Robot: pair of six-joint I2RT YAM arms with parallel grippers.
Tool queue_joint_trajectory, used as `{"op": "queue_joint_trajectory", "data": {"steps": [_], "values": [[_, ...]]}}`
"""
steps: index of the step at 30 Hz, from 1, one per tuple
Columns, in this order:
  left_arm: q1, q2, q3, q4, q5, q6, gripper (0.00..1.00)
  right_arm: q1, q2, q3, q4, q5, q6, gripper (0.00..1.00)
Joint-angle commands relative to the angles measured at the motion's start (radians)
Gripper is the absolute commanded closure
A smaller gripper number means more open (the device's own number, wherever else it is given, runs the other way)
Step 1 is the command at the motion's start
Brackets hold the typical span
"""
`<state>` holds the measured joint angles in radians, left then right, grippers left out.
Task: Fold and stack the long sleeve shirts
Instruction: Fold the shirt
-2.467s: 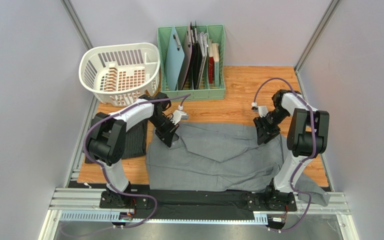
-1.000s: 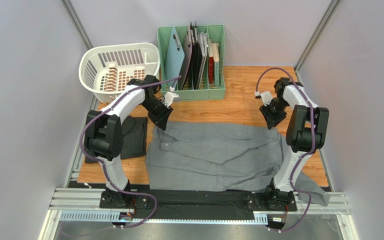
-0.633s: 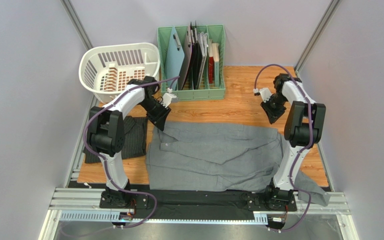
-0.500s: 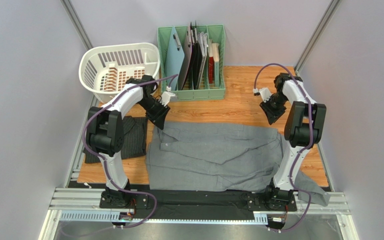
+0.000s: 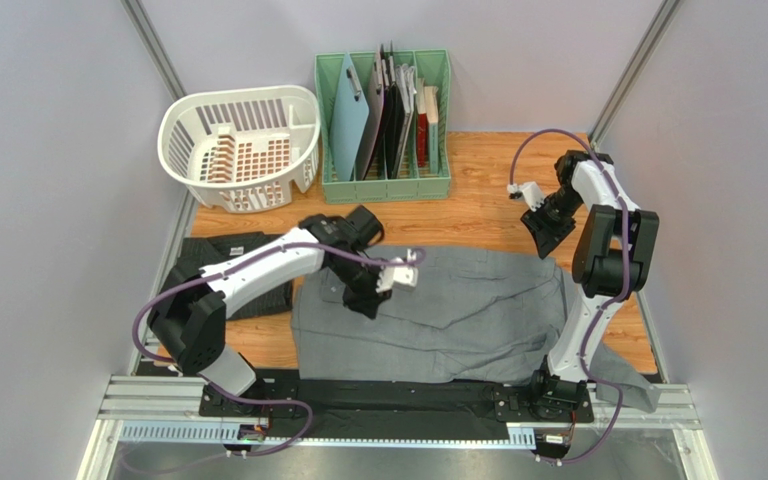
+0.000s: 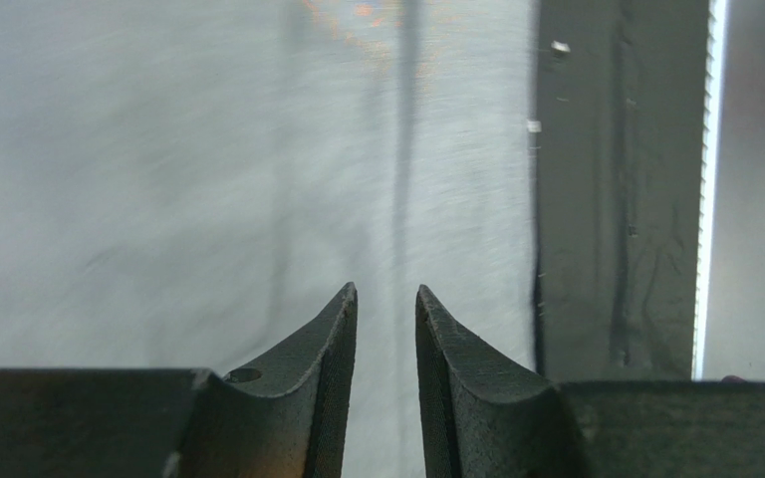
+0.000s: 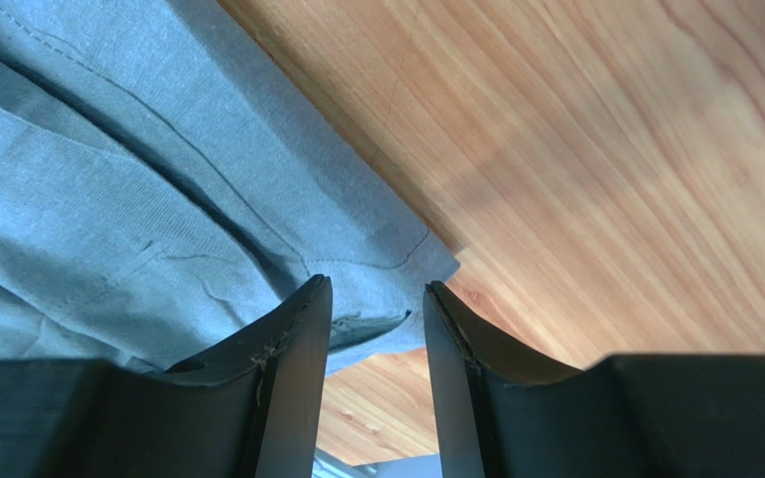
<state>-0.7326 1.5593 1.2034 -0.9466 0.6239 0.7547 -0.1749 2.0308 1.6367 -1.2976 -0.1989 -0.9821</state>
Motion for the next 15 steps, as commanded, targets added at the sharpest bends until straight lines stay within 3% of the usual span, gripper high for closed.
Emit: {"op": "queue_joint_trajectory", "data": {"steps": [1, 8, 12, 13, 15], "values": [[-0.131, 0.047, -0.056, 0.117, 0.007, 0.038, 0.66, 0.005, 0.035, 0.011, 0.034, -0.002, -0.067, 0.57], [-0.290, 0.186, 0.030, 0.235, -0.022, -0.041, 0.62, 0.005, 0.031, -0.031, 0.032, -0.016, -0.136, 0.66], [-0.340, 0.266, 0.053, 0.278, -0.076, -0.035, 0.65, 0.005, 0.063, 0.008, 0.046, 0.003, -0.135, 0.86], [-0.356, 0.278, 0.056, 0.279, -0.085, -0.031, 0.66, 0.006, 0.080, 0.018, 0.044, 0.007, -0.133, 0.95], [-0.373, 0.297, 0.053, 0.278, -0.107, -0.015, 0.73, 0.005, 0.092, 0.049, 0.040, 0.015, -0.138, 1.00]]}}
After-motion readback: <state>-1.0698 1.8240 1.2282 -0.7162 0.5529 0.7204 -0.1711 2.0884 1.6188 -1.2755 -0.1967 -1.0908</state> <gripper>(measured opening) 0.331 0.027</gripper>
